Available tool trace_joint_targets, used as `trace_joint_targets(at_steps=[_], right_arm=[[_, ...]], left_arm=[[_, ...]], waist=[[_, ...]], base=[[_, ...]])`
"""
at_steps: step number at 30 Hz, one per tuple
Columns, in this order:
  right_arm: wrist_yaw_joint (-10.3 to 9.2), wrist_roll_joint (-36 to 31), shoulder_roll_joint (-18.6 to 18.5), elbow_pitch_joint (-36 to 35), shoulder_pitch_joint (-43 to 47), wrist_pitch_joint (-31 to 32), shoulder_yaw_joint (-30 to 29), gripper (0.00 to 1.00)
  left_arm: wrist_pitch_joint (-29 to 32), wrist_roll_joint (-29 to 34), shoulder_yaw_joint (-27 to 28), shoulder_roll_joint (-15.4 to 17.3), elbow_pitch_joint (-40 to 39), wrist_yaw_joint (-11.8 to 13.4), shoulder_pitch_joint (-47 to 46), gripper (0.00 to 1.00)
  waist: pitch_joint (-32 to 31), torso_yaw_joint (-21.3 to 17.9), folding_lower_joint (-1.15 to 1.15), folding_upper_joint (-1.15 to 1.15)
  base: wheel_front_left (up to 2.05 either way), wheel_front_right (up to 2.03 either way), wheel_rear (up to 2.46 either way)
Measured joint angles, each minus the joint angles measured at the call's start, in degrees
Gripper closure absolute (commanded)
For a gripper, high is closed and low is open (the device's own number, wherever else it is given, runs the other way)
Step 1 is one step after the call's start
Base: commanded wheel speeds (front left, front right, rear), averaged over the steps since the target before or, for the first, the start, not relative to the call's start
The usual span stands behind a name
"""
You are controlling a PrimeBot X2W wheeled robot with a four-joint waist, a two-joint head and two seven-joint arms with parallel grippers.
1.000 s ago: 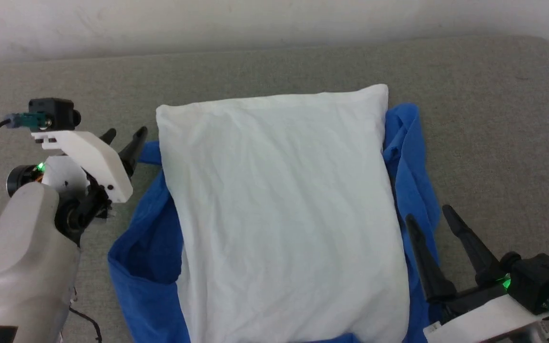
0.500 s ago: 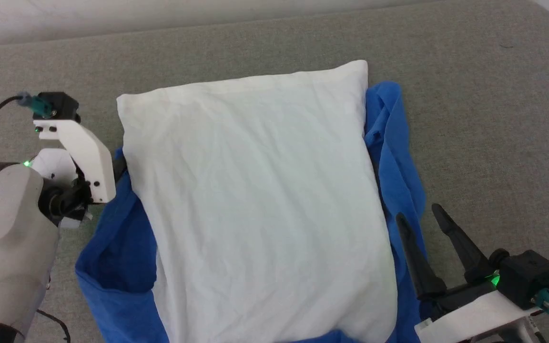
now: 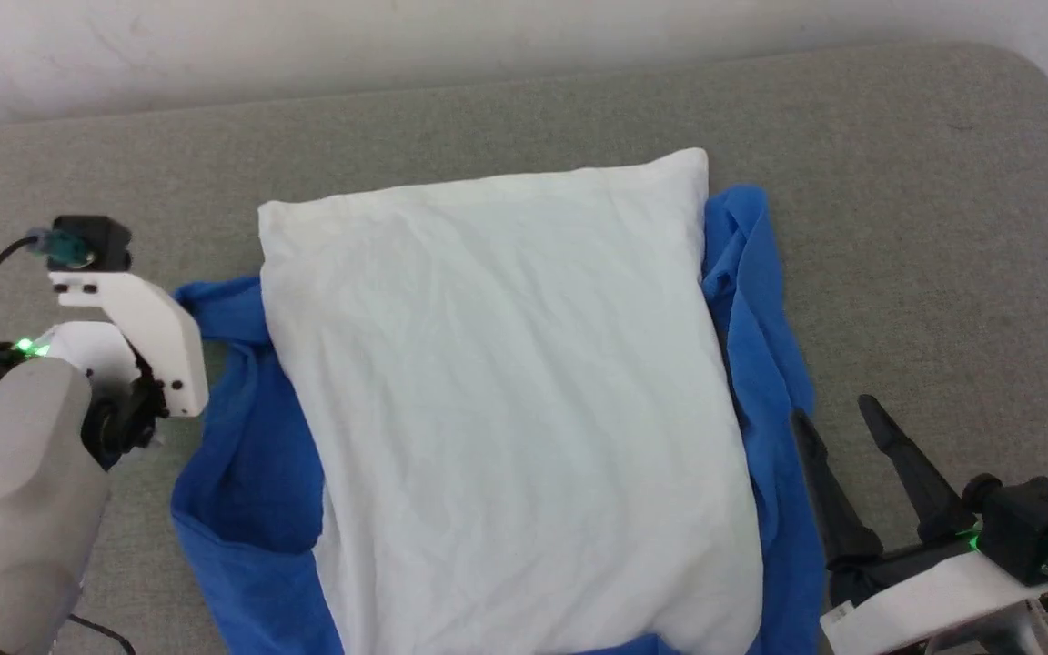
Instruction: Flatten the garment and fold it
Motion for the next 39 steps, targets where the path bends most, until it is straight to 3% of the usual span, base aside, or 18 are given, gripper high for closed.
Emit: trace_joint_targets(at_steps=[3,9,14,19,23,31,32,33,39], right_arm=[[0.00,-0.08,0.01,0.10,0.97,0.55,-1.76,0.00],[0.00,-0.80,0.00,0.03,3.47,1.75,-5.66,0.00],[0.00,-1.20,0.00,-1.22,5.02,2.80,-8.34,0.00],[0.00,-1.94,-0.01,-3.19,5.12,3.83,-9.35,0.00],[0.00,-2.00,0.00,-4.17,4.88,4.32,-9.67,0.00],[0.00,-1.99,-0.01,-4.12,4.30,4.32,-9.68,0.00],[0.00,-1.97,-0.01,-4.02,4.30,4.30,-9.59,0.00],[0.00,-1.90,-0.01,-3.85,4.30,4.28,-9.49,0.00],[0.00,-1.89,0.00,-2.49,4.32,4.22,-8.59,0.00]], left_arm=[[-4.67,1.71,0.74,1.37,-1.65,2.89,0.04,1.00],[-8.27,4.30,-1.32,0.01,-14.19,4.33,0.74,1.00],[-6.93,6.56,-7.80,-5.33,-27.89,4.92,5.56,1.00],[-4.02,7.30,-16.94,-12.81,-35.24,3.79,10.60,1.00],[-2.52,8.05,-24.07,-18.87,-35.10,2.18,13.32,1.00],[-3.78,10.58,-30.72,-23.94,-24.25,1.00,15.65,1.00],[-4.10,10.38,-31.12,-24.08,-23.08,0.52,16.11,0.47],[-4.47,10.16,-31.33,-24.12,-22.20,0.00,16.56,0.00],[-11.71,9.22,-30.36,-23.97,-24.34,-1.52,17.73,0.00]], waist=[[-2.05,0.74,-0.01,0.00],[-6.77,2.34,-0.01,0.00],[-10.38,3.61,-0.02,0.00],[-11.98,3.82,-0.02,0.00],[-11.37,3.03,-0.02,0.00],[-8.41,-0.19,-0.01,0.00],[-8.09,-0.51,-0.01,0.00],[-7.77,-0.75,0.00,0.00],[-7.73,-0.38,0.00,0.00]], base=[[0.00,0.00,0.00],[0.00,0.00,0.00],[0.00,0.00,0.00],[0.00,0.00,0.00],[0.00,0.00,0.00],[0.00,0.00,0.00],[0.00,0.00,0.00],[0.00,0.00,0.00],[0.00,0.00,0.00]])
